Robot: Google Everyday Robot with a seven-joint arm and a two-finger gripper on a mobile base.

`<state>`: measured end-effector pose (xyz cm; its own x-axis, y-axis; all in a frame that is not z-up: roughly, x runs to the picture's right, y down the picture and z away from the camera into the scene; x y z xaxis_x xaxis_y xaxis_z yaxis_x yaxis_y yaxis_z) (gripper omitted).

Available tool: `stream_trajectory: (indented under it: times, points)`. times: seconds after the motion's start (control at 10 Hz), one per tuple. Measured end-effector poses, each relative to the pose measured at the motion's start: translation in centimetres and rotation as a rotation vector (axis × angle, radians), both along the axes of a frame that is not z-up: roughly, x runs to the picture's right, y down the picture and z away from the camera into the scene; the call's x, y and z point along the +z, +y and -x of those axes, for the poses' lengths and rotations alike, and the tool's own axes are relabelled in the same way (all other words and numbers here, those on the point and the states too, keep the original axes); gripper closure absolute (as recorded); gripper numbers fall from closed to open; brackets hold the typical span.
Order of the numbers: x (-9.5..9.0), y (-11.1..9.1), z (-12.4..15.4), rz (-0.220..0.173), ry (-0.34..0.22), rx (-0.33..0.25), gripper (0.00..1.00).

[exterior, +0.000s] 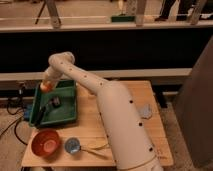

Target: Place apple in red bowl

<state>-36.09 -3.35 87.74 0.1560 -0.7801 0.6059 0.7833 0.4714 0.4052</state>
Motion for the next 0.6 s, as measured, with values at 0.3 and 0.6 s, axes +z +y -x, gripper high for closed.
stream_trajectory:
  times: [0.3,0.6]
  points:
    - [-1.3,0.4,-0.4,0.000,-0.006,-0.005,1.00]
    - [-2.4,0.5,-0.8,-0.001,-0.008,-0.006,1.00]
